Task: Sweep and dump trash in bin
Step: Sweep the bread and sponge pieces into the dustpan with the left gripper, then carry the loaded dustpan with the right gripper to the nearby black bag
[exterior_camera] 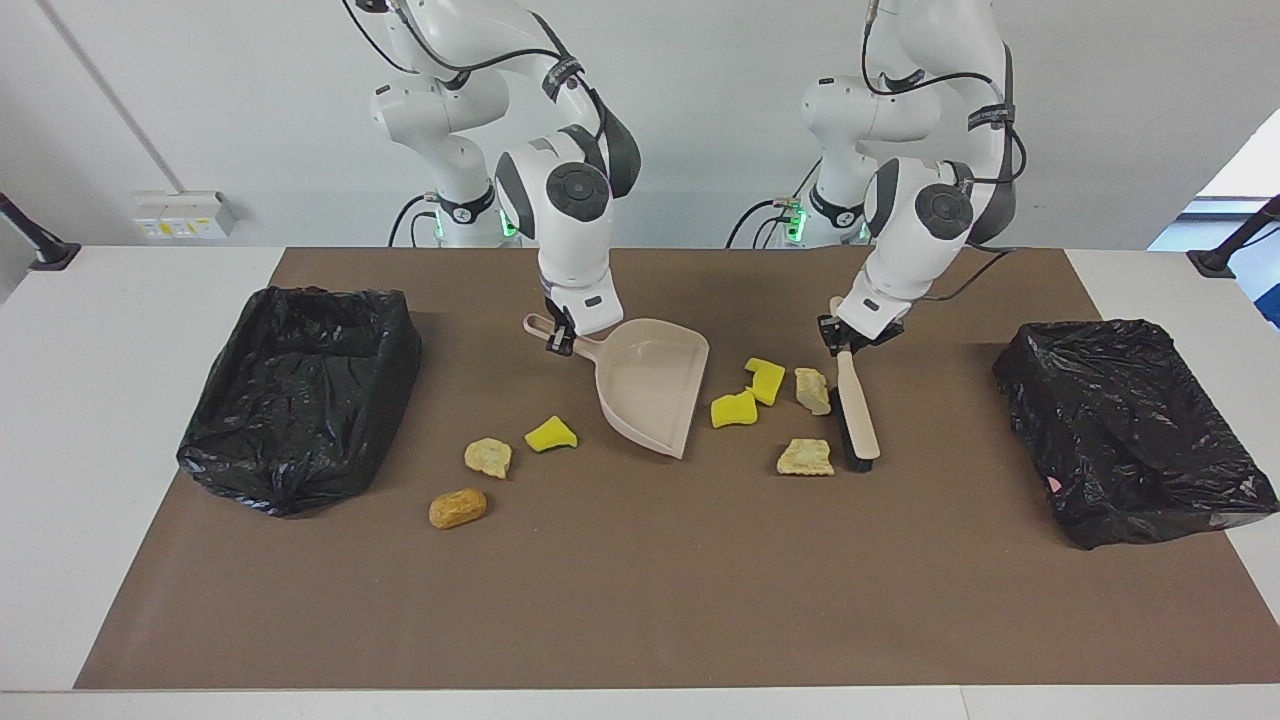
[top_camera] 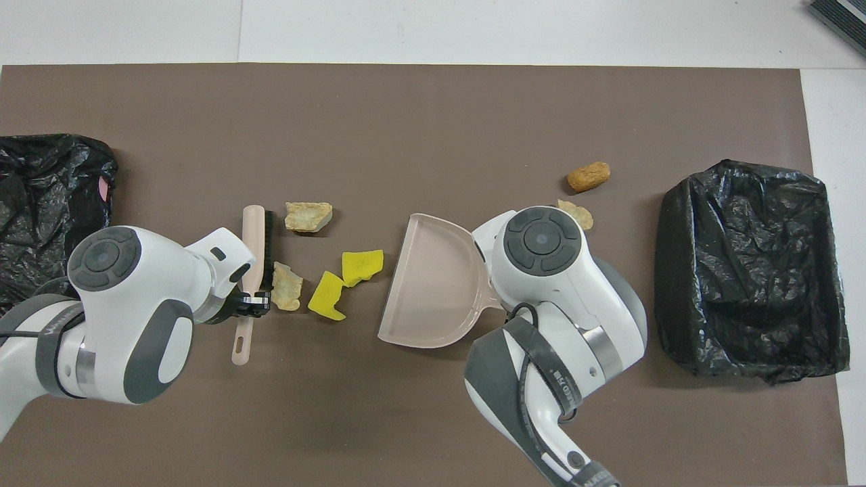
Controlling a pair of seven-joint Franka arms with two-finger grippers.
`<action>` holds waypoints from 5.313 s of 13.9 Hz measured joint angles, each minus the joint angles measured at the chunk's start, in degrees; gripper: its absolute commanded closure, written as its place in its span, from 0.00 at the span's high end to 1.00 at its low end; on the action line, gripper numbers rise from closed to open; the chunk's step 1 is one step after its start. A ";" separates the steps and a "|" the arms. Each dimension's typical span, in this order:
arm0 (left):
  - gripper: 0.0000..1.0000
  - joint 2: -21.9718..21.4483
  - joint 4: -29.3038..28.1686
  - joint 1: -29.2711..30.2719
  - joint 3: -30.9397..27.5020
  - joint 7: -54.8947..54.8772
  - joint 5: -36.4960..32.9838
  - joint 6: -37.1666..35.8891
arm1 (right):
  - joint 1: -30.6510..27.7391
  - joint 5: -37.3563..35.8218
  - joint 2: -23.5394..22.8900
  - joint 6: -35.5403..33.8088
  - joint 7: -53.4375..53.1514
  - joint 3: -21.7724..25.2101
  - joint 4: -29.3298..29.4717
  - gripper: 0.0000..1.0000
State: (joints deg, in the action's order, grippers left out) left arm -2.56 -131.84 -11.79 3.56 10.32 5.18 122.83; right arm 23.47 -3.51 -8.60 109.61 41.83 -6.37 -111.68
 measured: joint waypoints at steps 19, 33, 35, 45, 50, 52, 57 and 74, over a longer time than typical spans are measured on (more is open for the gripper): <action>0.00 0.23 0.00 -14.83 0.46 3.16 7.43 1.89 | 1.84 -0.29 -3.99 8.37 -1.78 0.10 -1.80 0.00; 0.00 -0.05 7.10 -16.53 -0.85 15.04 16.37 6.48 | 1.84 -0.29 -3.99 8.36 -1.90 0.09 -1.76 0.00; 0.00 -0.03 7.10 -13.85 -0.93 14.15 14.07 4.48 | 1.86 -0.27 -3.99 8.36 -4.06 0.08 -1.75 0.00; 0.00 6.02 7.08 -10.10 -0.25 -10.69 8.78 1.57 | 3.93 -0.26 -3.67 7.37 -18.61 0.00 -1.65 0.00; 0.00 5.05 7.63 -17.40 0.52 -13.46 8.60 -3.58 | 3.93 -0.25 -3.67 7.33 -18.70 0.00 -1.66 0.00; 0.00 4.74 7.65 -18.60 0.57 -13.46 8.58 -4.22 | 3.93 -0.25 -3.67 7.33 -18.72 0.00 -1.66 0.00; 0.00 4.71 8.69 -14.40 -1.02 -13.28 6.40 -4.14 | 3.93 -0.25 -3.67 7.33 -18.72 0.00 -1.66 0.00; 0.00 -5.14 1.35 -20.77 0.33 20.97 1.01 -6.51 | -12.54 -0.23 13.53 -9.66 -19.08 0.80 1.62 0.00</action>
State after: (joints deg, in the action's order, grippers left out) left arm -7.70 -130.49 -32.56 3.89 31.29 6.19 116.32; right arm 10.93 -3.74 4.93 99.95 22.75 -5.57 -110.05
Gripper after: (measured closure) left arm 0.740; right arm 0.674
